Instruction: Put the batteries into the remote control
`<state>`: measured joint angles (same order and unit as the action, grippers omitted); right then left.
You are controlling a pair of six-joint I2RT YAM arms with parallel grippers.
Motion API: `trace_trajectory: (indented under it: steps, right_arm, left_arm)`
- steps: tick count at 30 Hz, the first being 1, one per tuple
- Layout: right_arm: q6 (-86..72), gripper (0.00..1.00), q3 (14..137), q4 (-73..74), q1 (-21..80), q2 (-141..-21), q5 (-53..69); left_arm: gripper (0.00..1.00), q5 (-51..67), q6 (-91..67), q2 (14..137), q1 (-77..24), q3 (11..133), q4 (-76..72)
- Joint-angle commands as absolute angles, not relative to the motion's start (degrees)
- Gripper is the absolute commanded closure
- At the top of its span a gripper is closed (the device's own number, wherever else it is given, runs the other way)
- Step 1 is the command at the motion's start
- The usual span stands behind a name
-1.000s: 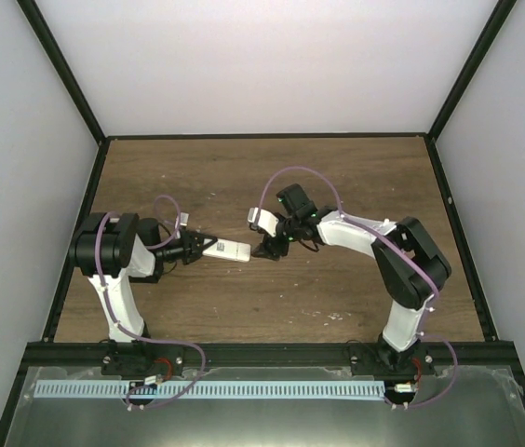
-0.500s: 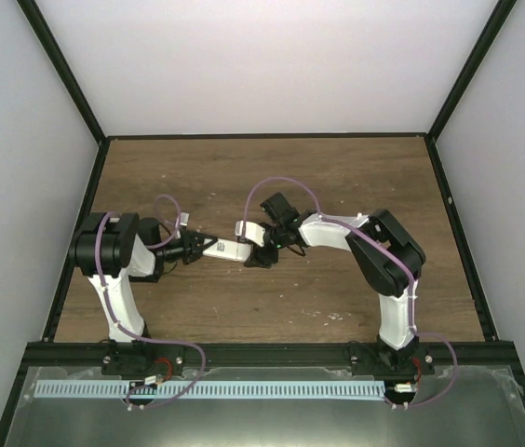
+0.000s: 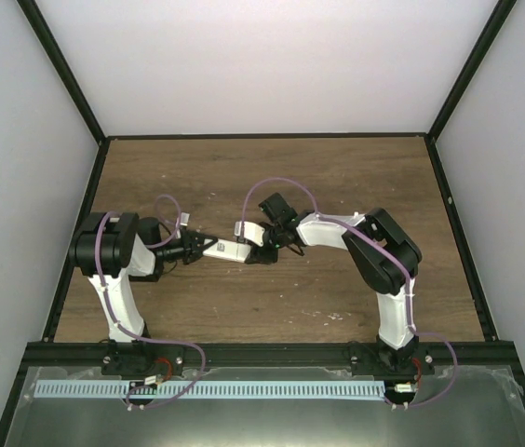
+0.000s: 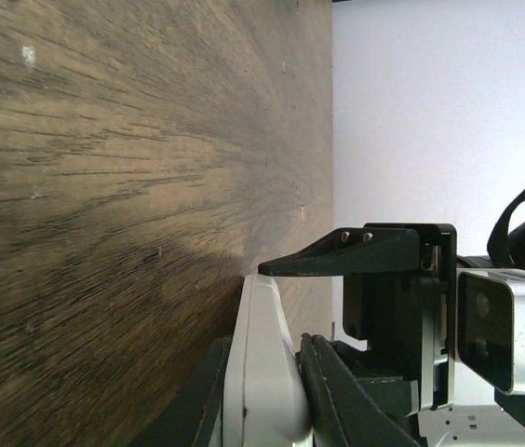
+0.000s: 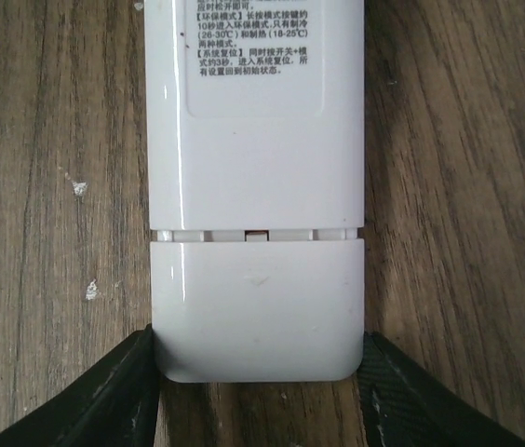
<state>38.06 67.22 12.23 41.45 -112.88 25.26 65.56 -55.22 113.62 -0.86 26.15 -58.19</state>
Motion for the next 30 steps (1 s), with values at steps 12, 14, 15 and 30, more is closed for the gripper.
trace_trajectory:
  steps: [12,14,15,30]
  right_arm:
    - [37.8,0.57,71.7,12.6,42.9,-115.2,24.3]
    - [37.6,0.58,72.5,13.1,43.3,-115.9,24.1]
    - [37.4,0.59,72.7,13.2,43.4,-116.2,23.9]
    - [35.4,0.49,75.1,12.2,43.9,-116.7,23.4]
  left_arm:
    - [1.00,64.2,-52.9,114.0,-1.2,25.9,-56.1]
    - [1.00,64.1,-52.7,113.9,-1.2,26.0,-55.8]
    - [1.00,64.1,-52.7,113.8,-1.2,26.0,-55.7]
    - [1.00,64.3,-52.3,114.0,-1.7,26.3,-55.0]
